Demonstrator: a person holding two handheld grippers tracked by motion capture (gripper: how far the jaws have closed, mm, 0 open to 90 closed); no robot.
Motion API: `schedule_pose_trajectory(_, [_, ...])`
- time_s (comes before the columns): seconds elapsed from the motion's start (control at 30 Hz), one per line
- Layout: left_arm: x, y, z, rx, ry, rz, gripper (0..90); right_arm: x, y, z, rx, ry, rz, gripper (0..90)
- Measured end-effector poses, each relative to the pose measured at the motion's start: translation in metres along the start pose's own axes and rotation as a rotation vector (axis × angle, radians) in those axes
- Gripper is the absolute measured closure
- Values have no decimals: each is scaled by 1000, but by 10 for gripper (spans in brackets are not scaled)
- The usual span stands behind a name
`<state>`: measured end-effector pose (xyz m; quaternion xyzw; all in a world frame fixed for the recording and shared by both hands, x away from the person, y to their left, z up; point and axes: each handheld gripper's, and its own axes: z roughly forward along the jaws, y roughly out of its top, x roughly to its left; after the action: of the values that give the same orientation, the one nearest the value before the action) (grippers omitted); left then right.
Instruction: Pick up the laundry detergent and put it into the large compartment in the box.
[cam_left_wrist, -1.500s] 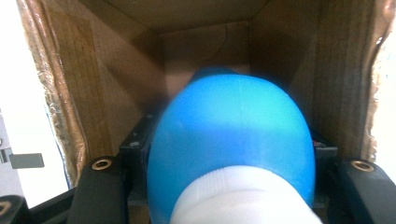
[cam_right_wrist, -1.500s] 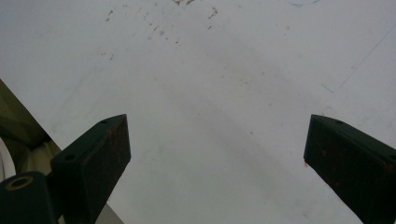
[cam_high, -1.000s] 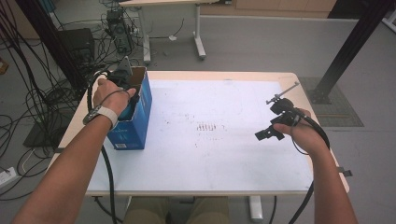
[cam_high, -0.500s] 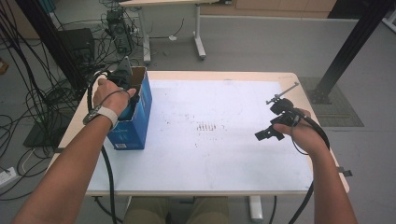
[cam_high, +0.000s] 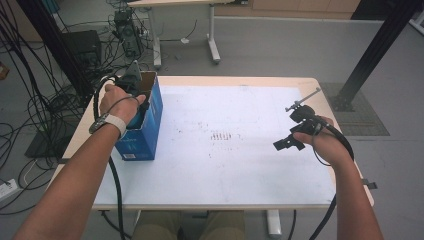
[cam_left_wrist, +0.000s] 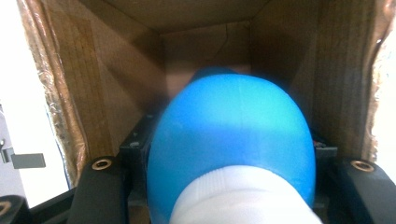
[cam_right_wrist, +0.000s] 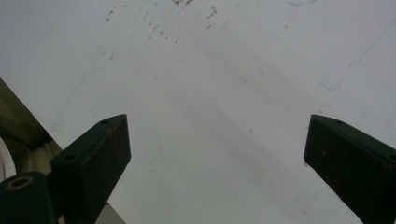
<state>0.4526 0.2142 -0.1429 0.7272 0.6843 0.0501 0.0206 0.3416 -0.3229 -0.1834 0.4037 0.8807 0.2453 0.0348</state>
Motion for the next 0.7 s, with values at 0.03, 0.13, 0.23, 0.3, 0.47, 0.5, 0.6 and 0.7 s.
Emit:
schedule_pose_trajectory(0.03, [0, 0, 0, 0, -1, 0, 380, 0, 0, 0, 0, 0, 1, 70])
schedule_pose_trajectory(0.13, [0, -1, 0, -3, 0, 0, 380, 0, 0, 0, 2, -1, 2, 70])
schedule_pose_trajectory(0.23, [0, -1, 0, -2, 1, -1, 380, 0, 0, 0, 2, 1, 1, 70])
schedule_pose_trajectory(0.3, [-1, -1, 0, -2, 2, -1, 380, 1, 0, 0, -1, 1, -1, 70])
schedule_pose_trajectory(0.47, [0, -1, 0, -3, 0, -3, 380, 0, -1, 0, -1, 0, 0, 70])
schedule_pose_trajectory(0.5, [0, -1, 0, -4, 0, -2, 380, 0, -1, 0, -3, 1, 0, 70])
schedule_pose_trajectory(0.6, [0, -2, 0, -5, 1, -2, 380, 0, -2, 0, -2, 0, 1, 70])
schedule_pose_trajectory(0.7, [-1, -2, 0, -5, 1, -3, 380, 0, -2, 0, -2, 0, 0, 69])
